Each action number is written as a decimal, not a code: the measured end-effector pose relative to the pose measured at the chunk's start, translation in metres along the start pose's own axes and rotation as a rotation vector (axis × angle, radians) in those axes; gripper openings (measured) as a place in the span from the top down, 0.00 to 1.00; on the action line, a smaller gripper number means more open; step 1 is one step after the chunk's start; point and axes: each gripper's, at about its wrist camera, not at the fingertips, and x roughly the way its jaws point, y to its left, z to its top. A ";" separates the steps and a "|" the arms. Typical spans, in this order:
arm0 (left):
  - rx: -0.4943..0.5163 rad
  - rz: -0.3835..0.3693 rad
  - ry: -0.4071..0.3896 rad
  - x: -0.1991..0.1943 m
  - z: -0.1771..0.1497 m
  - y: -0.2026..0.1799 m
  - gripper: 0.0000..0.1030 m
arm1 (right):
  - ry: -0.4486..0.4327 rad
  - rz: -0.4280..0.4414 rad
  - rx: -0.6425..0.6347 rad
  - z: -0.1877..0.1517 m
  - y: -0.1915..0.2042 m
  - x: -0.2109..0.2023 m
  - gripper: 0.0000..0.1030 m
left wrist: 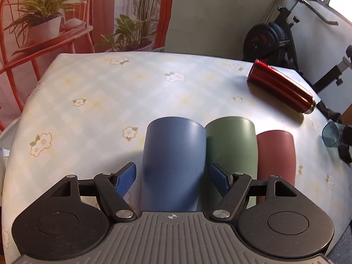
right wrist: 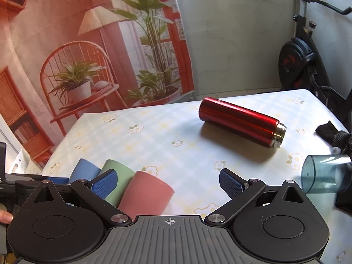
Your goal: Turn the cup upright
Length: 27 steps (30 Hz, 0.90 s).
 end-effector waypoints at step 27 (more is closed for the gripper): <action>0.002 0.011 -0.158 -0.065 0.014 -0.010 0.36 | -0.061 -0.006 0.065 0.005 -0.025 -0.026 0.05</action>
